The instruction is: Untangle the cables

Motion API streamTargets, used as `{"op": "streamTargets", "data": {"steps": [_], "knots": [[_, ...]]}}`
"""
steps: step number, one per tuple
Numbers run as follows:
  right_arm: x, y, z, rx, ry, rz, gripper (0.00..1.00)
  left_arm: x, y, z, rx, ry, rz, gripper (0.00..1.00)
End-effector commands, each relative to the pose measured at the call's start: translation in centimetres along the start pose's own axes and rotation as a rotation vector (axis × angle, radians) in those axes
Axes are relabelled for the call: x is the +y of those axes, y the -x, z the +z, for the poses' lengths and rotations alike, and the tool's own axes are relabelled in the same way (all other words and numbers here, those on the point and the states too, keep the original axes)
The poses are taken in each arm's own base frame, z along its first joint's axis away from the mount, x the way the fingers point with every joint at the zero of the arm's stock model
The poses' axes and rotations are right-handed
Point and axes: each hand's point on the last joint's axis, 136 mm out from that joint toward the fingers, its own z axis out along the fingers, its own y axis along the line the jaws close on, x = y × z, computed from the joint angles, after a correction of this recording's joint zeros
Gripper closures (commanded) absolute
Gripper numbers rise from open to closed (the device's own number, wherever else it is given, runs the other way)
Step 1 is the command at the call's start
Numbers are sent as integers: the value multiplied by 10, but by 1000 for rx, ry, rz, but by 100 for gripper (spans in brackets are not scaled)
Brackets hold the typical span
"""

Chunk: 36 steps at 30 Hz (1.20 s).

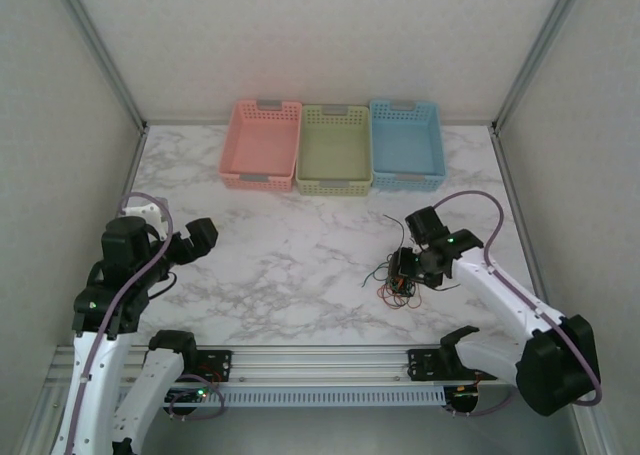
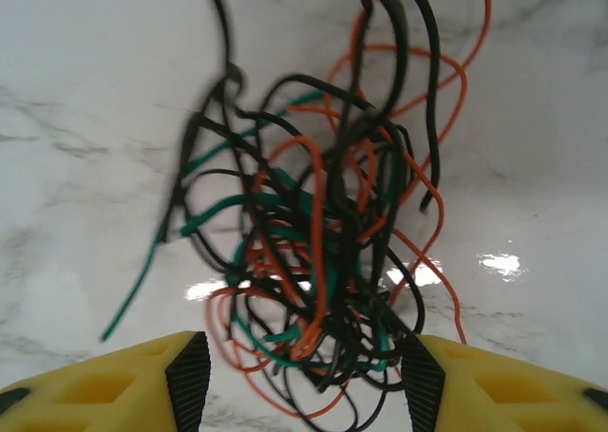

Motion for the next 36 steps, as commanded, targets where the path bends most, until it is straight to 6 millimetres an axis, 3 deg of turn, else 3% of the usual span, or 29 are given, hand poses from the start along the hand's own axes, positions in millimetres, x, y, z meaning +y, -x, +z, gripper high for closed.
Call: {"op": "streamTargets", "data": {"steps": [1, 10, 15, 19, 24, 25, 30, 36], "knots": [[-4, 10, 9, -46, -37, 26, 40, -6, -3, 1, 8, -34, 23, 0], [0, 14, 40, -6, -44, 10, 38, -5, -3, 1, 8, -32, 23, 0], [1, 10, 52, 38, -49, 3, 47, -5, -4, 2, 10, -31, 21, 0], [0, 10, 53, 35, -52, 2, 61, -5, -3, 2, 9, -30, 21, 0], [6, 9, 55, 51, -22, -15, 95, -5, -4, 2, 12, -31, 21, 0], [11, 9, 54, 49, -3, -20, 99, -5, -4, 2, 12, -30, 20, 0], [46, 19, 38, 12, 81, -73, 100, -4, -4, 3, 15, -28, 20, 0], [122, 34, 14, -34, 226, -173, 100, -6, -5, 5, 33, -33, 19, 0]]}}
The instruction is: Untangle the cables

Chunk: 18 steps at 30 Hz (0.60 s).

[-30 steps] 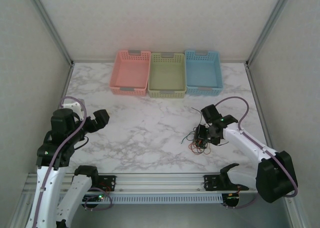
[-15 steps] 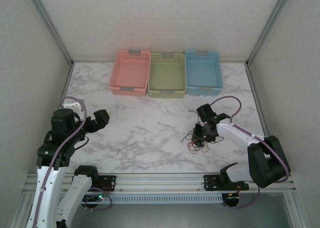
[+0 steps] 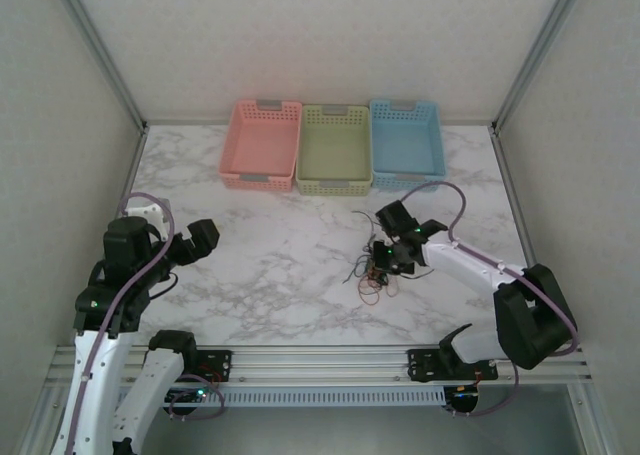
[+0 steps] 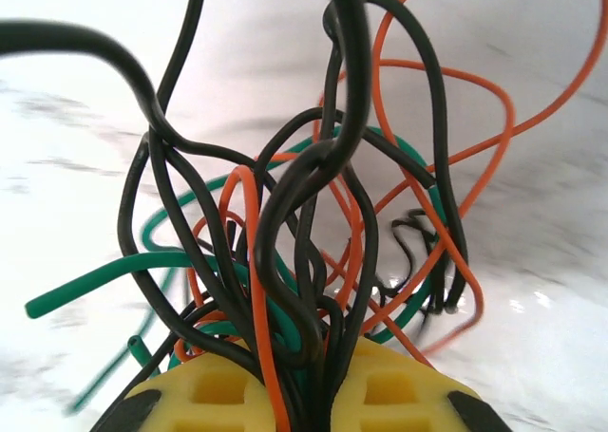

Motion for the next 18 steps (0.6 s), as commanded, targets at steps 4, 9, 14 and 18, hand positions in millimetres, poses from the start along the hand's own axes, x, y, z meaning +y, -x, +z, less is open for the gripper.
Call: {"op": "streamTargets", "data": {"steps": [4, 9, 14, 18], "knots": [[86, 33, -5, -38, 194, -85, 100, -15, 1, 0, 31, -57, 7, 0], [112, 44, 11, 1, 239, -137, 100, -29, -3, 5, 73, -107, -33, 0], [116, 48, 25, 3, 236, -126, 100, -45, -9, 19, 108, -196, -136, 2], [118, 44, 33, 33, 251, -120, 100, -43, -36, 45, 186, -192, -172, 5]]}}
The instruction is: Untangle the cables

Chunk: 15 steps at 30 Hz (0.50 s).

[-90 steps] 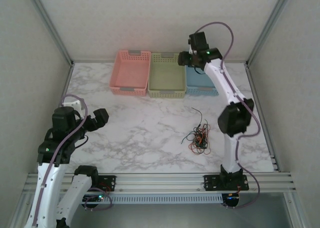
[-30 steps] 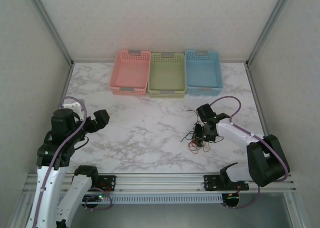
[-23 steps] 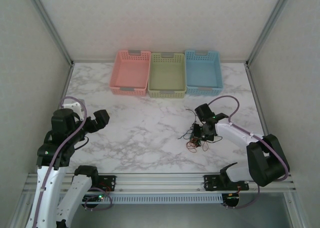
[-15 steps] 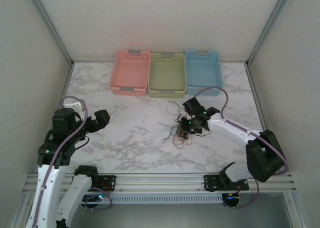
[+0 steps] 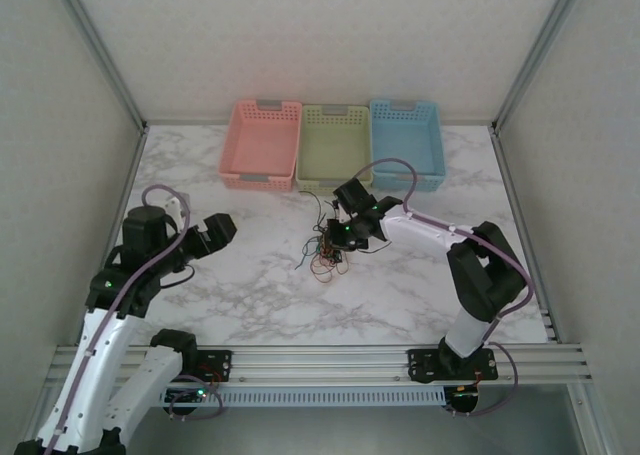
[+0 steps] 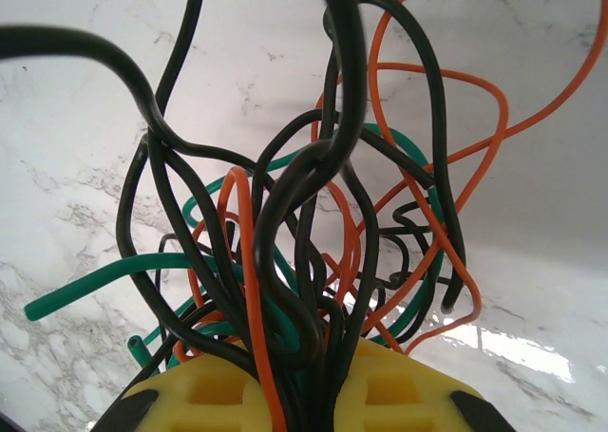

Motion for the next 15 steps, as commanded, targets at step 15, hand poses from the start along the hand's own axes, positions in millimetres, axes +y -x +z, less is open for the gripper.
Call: {"op": "streamTargets", "data": {"steps": [15], "knots": [[23, -6, 0, 44, 108, -65, 66, -6, -118, 113, 307, 14, 99, 14]]}}
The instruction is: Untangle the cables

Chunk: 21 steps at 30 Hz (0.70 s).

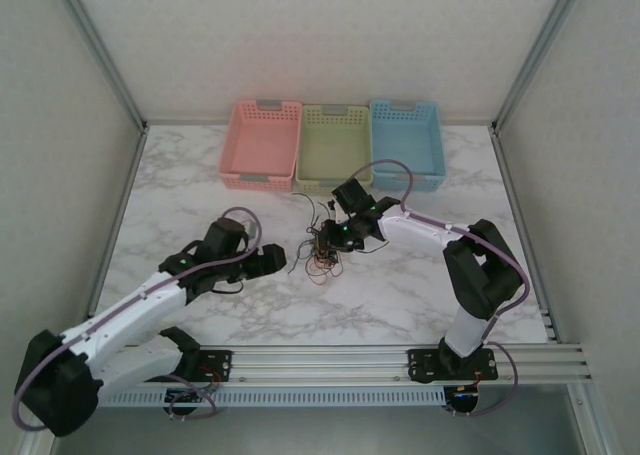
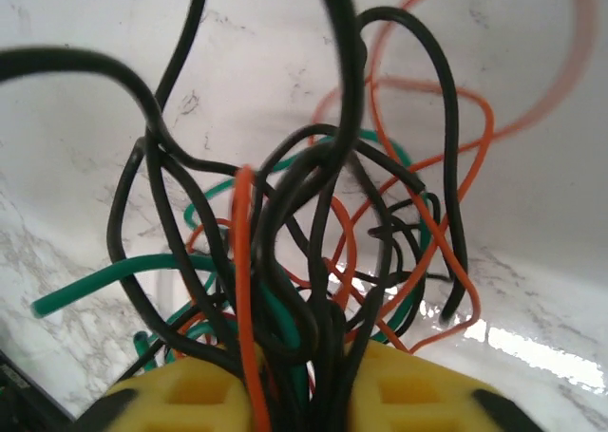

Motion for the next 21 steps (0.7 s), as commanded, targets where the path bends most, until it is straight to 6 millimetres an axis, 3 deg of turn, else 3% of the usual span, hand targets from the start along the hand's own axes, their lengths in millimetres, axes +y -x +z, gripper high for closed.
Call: {"op": "streamTargets", "data": {"steps": [1, 5, 13, 21], "knots": [[8, -2, -3, 11, 20, -42, 61, -10, 8, 10, -46, -9, 35, 14], [3, -1, -8, 6, -20, -52, 47, -2, -2, 25, -5, 26, 58, 16], [-5, -5, -16, 7, -71, -62, 46, 14, -20, 52, 54, 62, 61, 20], [-5, -2, -29, -34, -92, -79, 45, 4, -29, 75, 97, 51, 87, 25]]}}
